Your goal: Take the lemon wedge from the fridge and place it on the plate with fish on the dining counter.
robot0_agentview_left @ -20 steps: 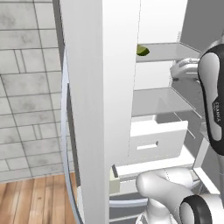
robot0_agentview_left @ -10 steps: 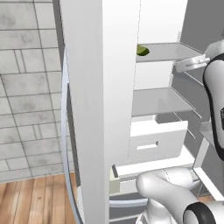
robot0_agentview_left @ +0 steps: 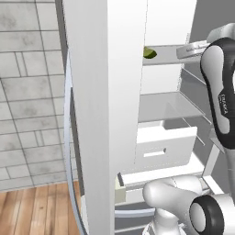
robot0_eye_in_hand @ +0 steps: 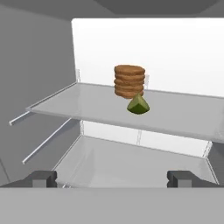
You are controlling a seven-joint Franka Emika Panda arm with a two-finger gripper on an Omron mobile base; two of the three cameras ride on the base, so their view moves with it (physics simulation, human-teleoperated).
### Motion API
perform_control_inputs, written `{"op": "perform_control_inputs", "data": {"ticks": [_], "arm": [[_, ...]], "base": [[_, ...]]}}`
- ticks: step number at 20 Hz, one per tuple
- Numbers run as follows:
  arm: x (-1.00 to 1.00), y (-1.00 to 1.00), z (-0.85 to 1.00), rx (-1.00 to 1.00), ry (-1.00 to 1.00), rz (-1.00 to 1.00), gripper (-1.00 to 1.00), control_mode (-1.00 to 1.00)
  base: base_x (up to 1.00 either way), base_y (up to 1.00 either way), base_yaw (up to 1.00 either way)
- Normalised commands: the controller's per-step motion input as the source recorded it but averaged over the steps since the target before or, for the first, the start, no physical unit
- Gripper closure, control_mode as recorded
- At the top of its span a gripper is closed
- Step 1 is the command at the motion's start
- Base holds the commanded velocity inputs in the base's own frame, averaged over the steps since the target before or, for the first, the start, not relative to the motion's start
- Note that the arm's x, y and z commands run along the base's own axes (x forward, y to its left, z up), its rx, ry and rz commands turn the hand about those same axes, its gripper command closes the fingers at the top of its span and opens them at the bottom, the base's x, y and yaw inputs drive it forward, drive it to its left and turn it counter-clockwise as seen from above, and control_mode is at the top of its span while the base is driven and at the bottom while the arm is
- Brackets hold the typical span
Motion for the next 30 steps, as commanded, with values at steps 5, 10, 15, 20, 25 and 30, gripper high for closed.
{"op": "perform_control_inputs", "data": {"ticks": [5, 10, 15, 20, 25, 30], "arm": [[0.29, 0.00, -0.13, 0.00, 0.00, 0.00, -1.00, -1.00], [0.52, 0.03, -0.15, 0.00, 0.00, 0.00, -1.00, -1.00], [0.65, 0.23, -0.11, 0.00, 0.05, -0.05, -1.00, -1.00], [0.55, 0.19, -0.10, 0.02, 0.16, -0.06, -1.00, -1.00], [0.46, -0.02, -0.09, 0.00, 0.10, -0.01, -1.00, -1.00], [0.48, -0.07, -0.08, 0.00, 0.02, -0.04, -1.00, -1.00]], "base": [[0.00, 0.00, 0.00], [0.00, 0.00, 0.00], [0.00, 0.00, 0.00], [0.00, 0.00, 0.00], [0.00, 0.00, 0.00], [0.00, 0.00, 0.00]]}}
